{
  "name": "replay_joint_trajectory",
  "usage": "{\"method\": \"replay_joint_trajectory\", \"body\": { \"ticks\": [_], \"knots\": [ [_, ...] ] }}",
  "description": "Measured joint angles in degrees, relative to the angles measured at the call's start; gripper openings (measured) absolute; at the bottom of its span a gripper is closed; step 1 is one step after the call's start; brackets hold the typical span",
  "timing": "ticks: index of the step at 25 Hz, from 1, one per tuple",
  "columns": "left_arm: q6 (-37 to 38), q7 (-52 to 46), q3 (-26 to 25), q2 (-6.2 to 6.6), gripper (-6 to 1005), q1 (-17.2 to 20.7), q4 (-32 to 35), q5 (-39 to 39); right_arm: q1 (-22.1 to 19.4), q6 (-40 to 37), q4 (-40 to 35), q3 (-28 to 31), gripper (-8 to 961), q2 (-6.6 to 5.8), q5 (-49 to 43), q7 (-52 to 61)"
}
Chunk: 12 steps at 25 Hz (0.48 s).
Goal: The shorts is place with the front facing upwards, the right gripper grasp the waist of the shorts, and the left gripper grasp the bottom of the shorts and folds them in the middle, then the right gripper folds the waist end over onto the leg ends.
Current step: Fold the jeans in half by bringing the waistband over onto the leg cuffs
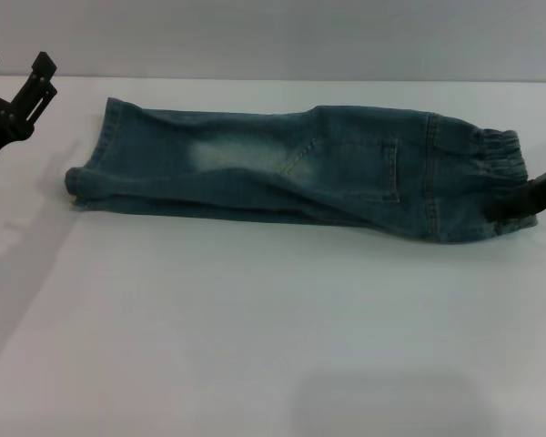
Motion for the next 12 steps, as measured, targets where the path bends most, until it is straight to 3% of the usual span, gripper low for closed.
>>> {"method": "replay_joint_trajectory", "body": {
  "ticks": [5, 12],
  "knots": [
    [-0.13, 0.80, -0.17, 0.01, 807, 0.00, 0.00, 0.00, 0.13, 1.59, 1.61, -0.03, 661, 0.85, 0.30, -0.68],
    [-0.13, 1.16, -0.17, 0.05, 797, 0.00, -0.21, 0.00, -0.62, 2.18, 2.20, -0.10, 649, 1.02, 6.02, -2.84]
  ]
}}
